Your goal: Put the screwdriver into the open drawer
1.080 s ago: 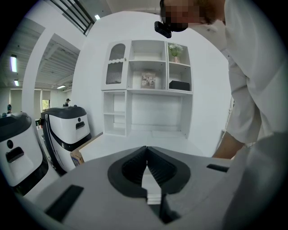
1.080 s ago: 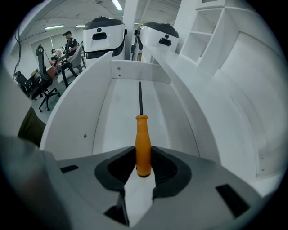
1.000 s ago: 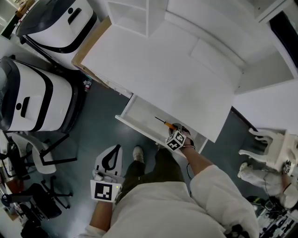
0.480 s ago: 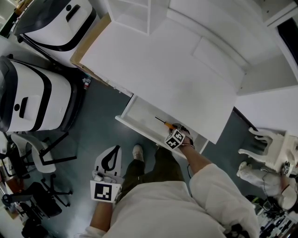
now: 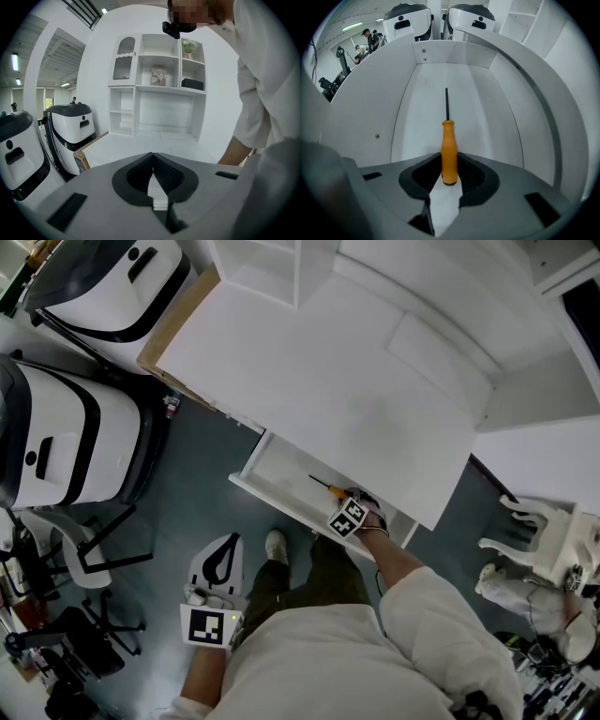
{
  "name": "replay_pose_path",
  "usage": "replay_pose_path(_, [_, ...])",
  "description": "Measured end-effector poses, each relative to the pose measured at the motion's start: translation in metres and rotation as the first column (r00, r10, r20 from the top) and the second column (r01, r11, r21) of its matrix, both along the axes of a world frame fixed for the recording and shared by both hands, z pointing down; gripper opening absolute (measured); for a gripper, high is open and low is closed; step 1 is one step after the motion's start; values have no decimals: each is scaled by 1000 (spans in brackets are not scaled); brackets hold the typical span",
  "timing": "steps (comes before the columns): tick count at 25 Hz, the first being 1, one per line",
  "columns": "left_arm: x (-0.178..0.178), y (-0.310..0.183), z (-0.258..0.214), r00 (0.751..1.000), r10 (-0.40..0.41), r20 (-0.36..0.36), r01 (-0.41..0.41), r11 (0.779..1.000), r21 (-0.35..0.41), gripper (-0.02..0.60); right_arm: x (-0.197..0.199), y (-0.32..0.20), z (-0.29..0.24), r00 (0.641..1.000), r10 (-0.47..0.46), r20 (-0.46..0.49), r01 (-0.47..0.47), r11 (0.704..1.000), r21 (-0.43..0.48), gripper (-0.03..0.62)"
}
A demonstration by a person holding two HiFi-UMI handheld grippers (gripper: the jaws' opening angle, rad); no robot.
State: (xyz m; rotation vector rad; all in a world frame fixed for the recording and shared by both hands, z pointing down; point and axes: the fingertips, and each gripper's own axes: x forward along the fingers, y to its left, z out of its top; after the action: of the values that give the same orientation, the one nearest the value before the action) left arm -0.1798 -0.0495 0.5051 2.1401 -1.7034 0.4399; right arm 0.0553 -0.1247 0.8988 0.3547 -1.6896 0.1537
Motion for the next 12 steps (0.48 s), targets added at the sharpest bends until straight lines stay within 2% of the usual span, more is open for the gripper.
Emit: replay_pose_path(12, [6,-4,2,1000,12,-8,-12,1000,0,5,-1,0,2,1000,-11,-29,10,1000,-23,120])
